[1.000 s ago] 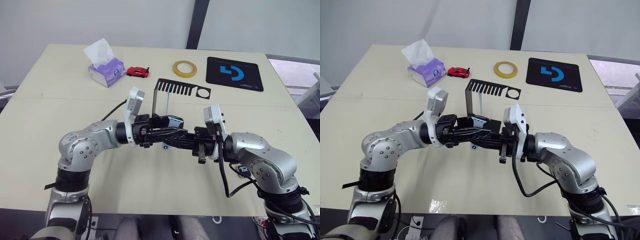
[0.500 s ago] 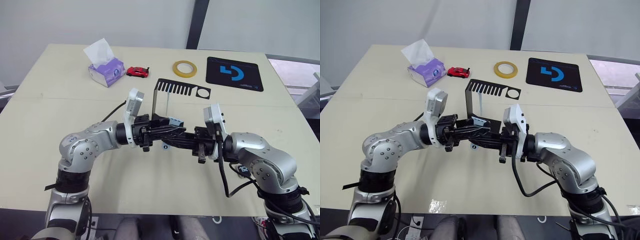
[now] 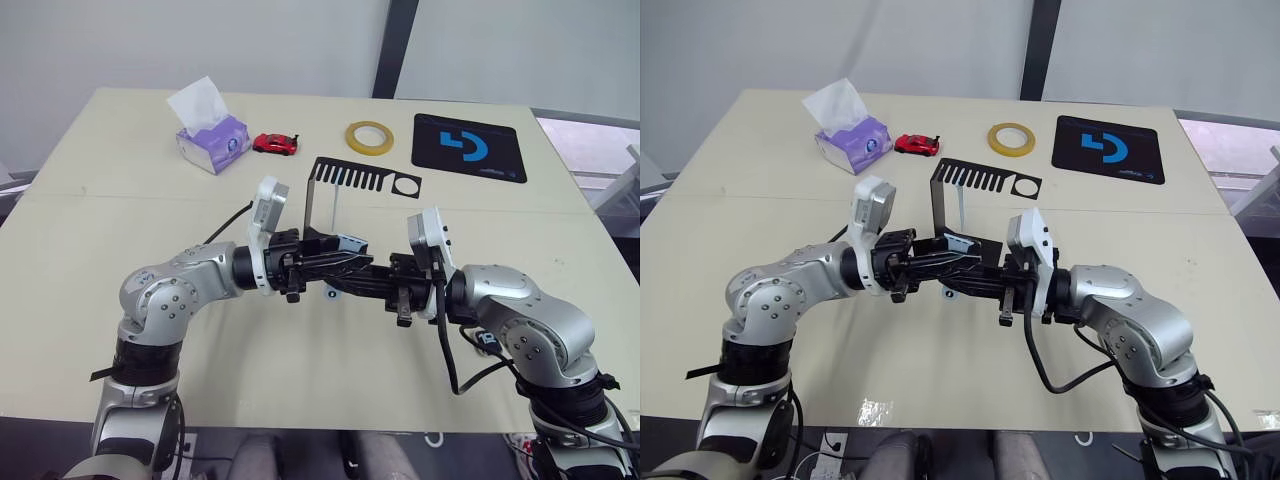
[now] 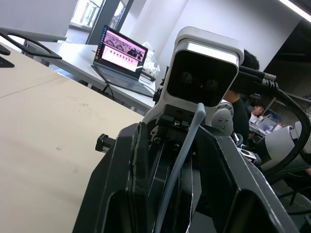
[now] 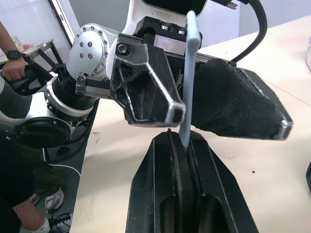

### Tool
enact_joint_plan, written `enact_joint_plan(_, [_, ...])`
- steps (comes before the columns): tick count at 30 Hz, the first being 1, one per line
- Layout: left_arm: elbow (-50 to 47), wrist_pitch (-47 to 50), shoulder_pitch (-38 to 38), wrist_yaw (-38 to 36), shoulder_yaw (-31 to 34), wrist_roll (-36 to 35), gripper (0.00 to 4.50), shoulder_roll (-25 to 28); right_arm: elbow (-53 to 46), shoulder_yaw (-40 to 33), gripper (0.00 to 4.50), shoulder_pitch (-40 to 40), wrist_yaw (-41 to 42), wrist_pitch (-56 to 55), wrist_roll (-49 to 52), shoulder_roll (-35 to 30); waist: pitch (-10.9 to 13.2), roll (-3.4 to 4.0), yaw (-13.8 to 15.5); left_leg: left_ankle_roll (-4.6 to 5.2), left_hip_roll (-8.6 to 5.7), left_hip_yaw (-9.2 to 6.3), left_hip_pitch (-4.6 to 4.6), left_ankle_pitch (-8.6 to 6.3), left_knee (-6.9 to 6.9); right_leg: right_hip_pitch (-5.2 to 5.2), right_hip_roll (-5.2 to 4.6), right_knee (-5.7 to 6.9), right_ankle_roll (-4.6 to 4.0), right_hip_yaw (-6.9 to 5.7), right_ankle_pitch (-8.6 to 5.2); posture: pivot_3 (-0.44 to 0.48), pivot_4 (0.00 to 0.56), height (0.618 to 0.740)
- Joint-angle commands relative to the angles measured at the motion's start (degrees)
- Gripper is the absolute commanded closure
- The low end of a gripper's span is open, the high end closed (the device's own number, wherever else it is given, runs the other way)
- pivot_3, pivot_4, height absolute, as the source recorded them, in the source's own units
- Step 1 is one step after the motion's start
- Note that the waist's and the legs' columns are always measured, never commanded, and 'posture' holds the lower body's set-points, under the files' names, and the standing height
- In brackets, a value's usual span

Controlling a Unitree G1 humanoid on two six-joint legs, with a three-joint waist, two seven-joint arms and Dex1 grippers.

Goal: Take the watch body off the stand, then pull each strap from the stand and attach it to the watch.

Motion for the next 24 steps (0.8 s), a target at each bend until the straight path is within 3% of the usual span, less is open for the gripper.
enact_joint_plan(1, [-1.17,-0.76,-1.0,-0.15,0.63,-1.04,2.81,-0.45,-1.21,-0.8,4.5,-0.15,0.04,-0.53,0.71,-0.71,0.0,0.0,0.0,0.0,0.0,0.0,0.0,0.0,0.0,0.0,0.0,0.0,0.0,0.0,0.0,0.0,0.15,0.738])
enact_joint_plan(10, [-1.26,-0.92,-0.96,-0.06,0.97,-1.23,2.81,-0.75,-1.16,-0.8,4.5,-0.23,0.11,-0.49,0.7,-0.83,0.0,0.0,-0.01,0.0,0.0,0.0,0.0,0.0,0.0,0.0,0.0,0.0,0.0,0.0,0.0,0.0,0.15,0.738])
enact_joint_plan(14, [-1.28,-1.0,-0.64,-0.25,1.07,-1.27,3.73,-0.66,-1.08,-0.81,4.5,-0.27,0.06,-0.58,0.65,-0.77,0.0,0.0,-0.01,0.0,0.0,0.0,0.0,0.0,0.0,0.0,0.0,0.0,0.0,0.0,0.0,0.0,0.15,0.738])
enact_joint_plan(16, [-1.32,-0.97,-0.5,-0.35,1.09,-1.27,4.47,-0.55,-1.09,-0.9,4.5,-0.3,-0.01,-0.56,0.72,-0.74,0.0,0.0,-0.01,0.0,0.0,0.0,0.0,0.0,0.0,0.0,0.0,0.0,0.0,0.0,0.0,0.0,0.15,0.738])
enact_joint_plan(24, [-0.74,-1.5,-0.39,-0.97,0.84,-0.46,4.47,-0.23,-1.03,-1.33,4.5,-0.31,-0.24,-0.56,0.83,-0.83,0.0,0.0,-0.01,0.0,0.0,0.0,0.0,0.0,0.0,0.0,0.0,0.0,0.0,0.0,0.0,0.0,0.15,0.738])
